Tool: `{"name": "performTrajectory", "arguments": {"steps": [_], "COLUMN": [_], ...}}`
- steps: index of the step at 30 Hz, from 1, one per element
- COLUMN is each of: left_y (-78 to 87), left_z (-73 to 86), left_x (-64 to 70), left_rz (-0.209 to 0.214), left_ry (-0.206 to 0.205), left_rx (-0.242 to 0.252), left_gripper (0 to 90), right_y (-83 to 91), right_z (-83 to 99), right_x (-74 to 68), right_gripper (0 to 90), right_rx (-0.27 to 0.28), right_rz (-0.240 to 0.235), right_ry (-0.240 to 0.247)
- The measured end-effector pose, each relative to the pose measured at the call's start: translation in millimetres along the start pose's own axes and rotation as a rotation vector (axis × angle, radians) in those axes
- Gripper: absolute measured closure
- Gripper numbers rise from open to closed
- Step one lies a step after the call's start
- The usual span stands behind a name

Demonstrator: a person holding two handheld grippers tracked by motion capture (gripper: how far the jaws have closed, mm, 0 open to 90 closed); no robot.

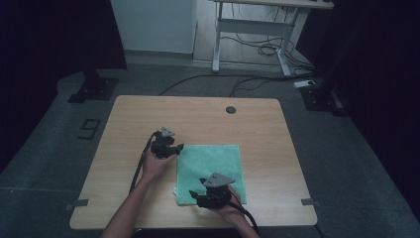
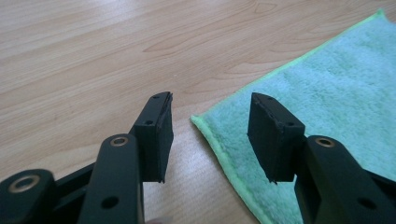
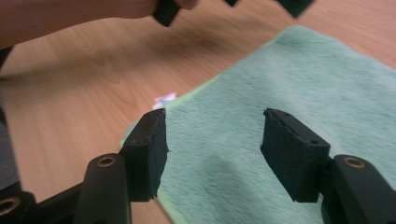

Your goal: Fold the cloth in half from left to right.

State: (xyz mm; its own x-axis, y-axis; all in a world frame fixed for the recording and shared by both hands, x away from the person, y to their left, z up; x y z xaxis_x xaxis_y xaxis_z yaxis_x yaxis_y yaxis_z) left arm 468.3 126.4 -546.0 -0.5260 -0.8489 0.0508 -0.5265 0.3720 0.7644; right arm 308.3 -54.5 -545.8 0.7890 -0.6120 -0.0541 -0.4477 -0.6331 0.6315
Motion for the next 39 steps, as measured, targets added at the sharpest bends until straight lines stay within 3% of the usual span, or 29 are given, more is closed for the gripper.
{"name": "performTrajectory", "arguments": {"steps": [10,22,28,32,39], "left_y": [-21.9,-26.9,-27.0,-27.2,-27.7], "left_z": [0.9,3.5,4.3,4.4,4.7], "left_x": [-6.3,-2.3,0.7,2.8,9.3], "left_rz": [-0.013,-0.018,-0.020,-0.016,-0.014], "left_ry": [0.026,-0.003,-0.013,-0.021,-0.058], "left_rx": [-0.055,-0.070,-0.062,-0.058,-0.055], "left_gripper": [52.2,60.0,65.7,69.6,84.5], "right_y": [-15.5,-38.4,-48.3,-49.0,-48.2], "right_z": [-6.3,-3.4,1.9,1.9,0.0], "right_x": [-25.4,-46.9,-46.0,-45.5,-41.8], "right_gripper": [43.4,46.2,50.0,54.4,76.1], "right_rx": [-0.015,-0.087,-0.140,-0.140,-0.153], "right_rz": [-0.067,-0.105,-0.077,-0.059,0.002], "right_ry": [0.057,0.119,0.113,0.109,0.074]}}
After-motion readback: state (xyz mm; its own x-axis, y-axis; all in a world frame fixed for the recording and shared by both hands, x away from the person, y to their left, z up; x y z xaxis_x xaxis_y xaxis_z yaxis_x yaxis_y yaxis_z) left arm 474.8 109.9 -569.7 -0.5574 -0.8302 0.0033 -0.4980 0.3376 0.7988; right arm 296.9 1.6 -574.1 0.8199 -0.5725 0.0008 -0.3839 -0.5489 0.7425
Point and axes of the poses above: each handheld gripper's, and its own axes: y roughly backward along the jaws, z roughly out of its underside, x roughly to its right, the point moved 4 cm from there along -y, roughly forward along the jaws, and after that the axes turned 7 degrees about -x, right-handed, at the moved point
